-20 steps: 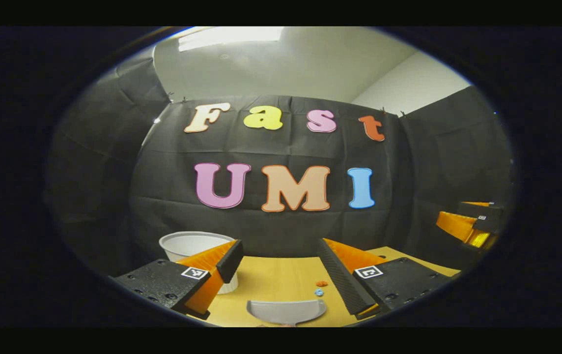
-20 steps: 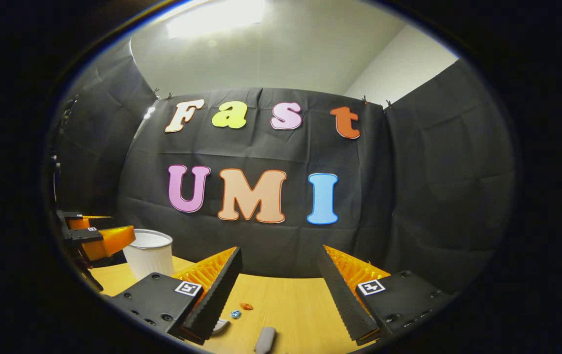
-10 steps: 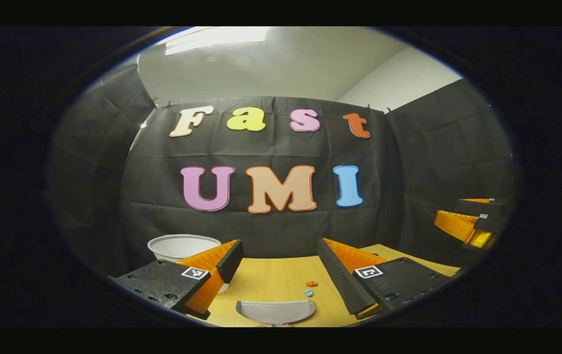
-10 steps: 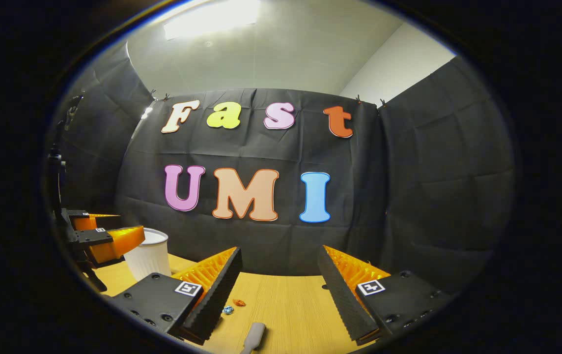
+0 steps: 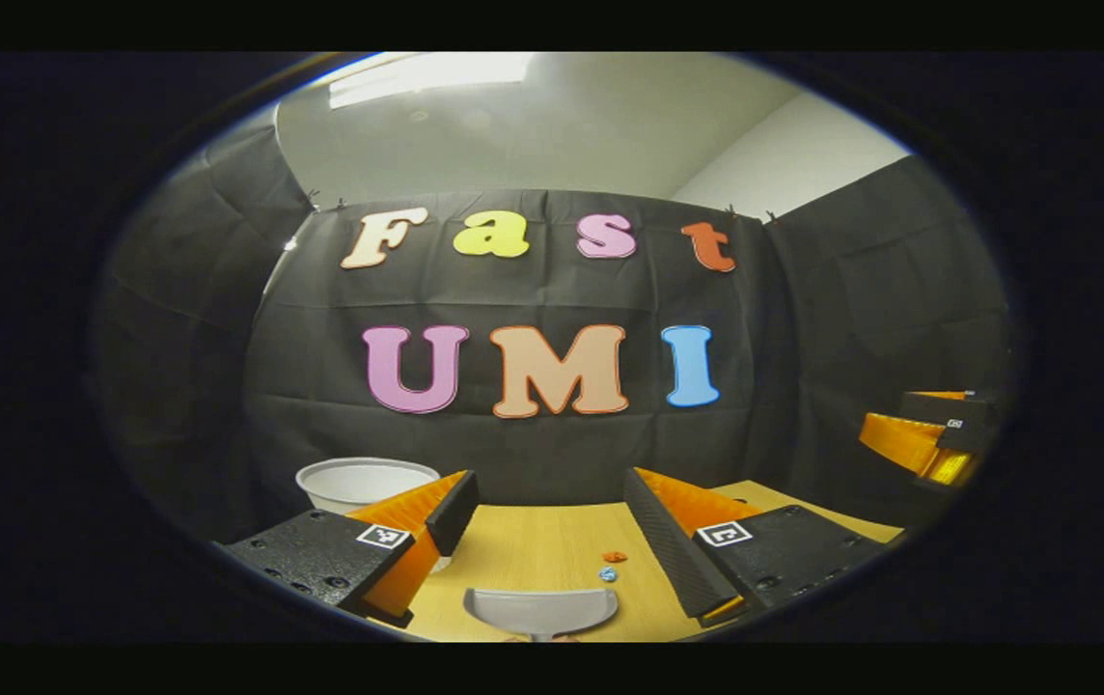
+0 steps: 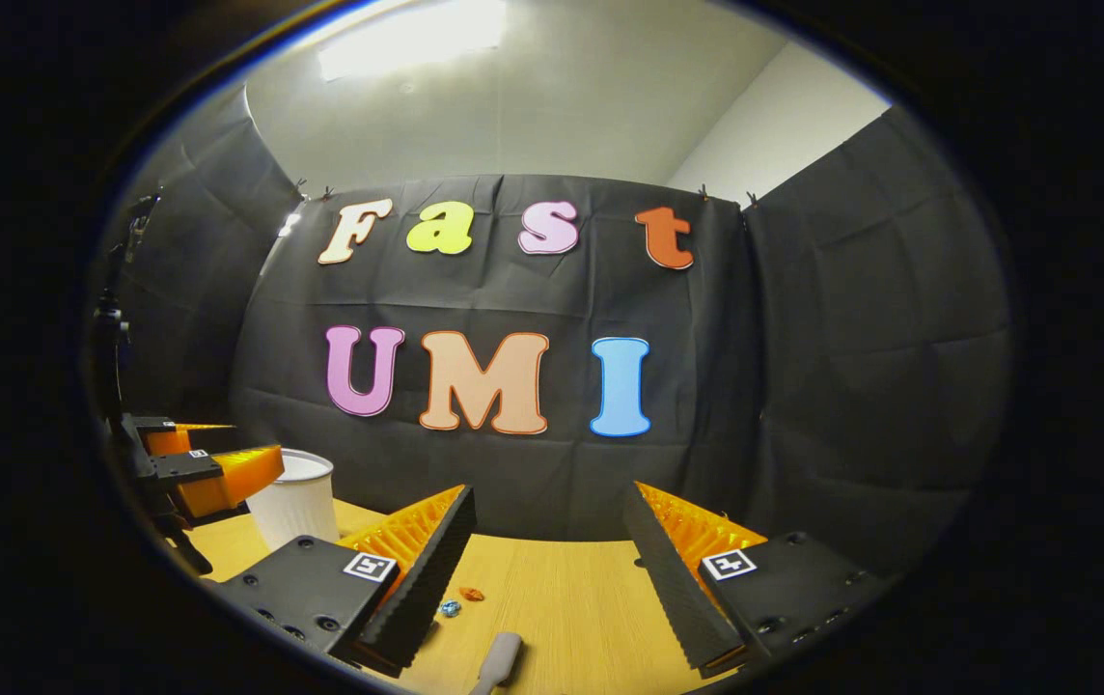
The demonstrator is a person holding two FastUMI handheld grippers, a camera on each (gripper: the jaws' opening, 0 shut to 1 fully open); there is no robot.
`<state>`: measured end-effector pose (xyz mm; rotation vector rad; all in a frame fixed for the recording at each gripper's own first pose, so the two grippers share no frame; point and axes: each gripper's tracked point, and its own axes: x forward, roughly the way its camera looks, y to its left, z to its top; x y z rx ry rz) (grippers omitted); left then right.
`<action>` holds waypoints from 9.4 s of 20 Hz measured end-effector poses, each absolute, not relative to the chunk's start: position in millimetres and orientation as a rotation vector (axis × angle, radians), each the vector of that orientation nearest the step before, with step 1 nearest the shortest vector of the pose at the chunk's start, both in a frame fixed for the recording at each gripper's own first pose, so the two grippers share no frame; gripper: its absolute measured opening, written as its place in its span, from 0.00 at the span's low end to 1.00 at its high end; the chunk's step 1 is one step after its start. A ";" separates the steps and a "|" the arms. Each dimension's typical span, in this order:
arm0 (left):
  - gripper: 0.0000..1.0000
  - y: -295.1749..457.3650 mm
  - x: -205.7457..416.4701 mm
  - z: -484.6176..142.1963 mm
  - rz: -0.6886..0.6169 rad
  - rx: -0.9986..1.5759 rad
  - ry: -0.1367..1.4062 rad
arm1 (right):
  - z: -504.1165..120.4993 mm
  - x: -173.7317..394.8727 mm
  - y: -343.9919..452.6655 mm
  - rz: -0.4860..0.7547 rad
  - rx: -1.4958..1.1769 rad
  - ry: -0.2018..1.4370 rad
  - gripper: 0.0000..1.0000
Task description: Pick up the small broom and dustpan from the desktop, sweep the trash into the dustpan with the broom, and then empty the trash into the garbage bin.
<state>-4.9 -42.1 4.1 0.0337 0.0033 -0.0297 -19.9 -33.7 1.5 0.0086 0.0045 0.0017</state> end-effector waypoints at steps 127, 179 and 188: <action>0.19 123.6 52.7 -87.1 0.135 0.338 0.556 | -544.5 43.1 -23.7 0.454 0.007 0.933 0.13; 0.17 36.4 31.8 -112.2 0.009 0.294 0.496 | -542.8 68.6 -5.9 0.357 0.002 0.971 0.16; 0.18 1.2 -41.5 -240.0 -0.013 0.189 0.737 | -562.1 65.6 -10.8 0.227 0.020 1.030 0.15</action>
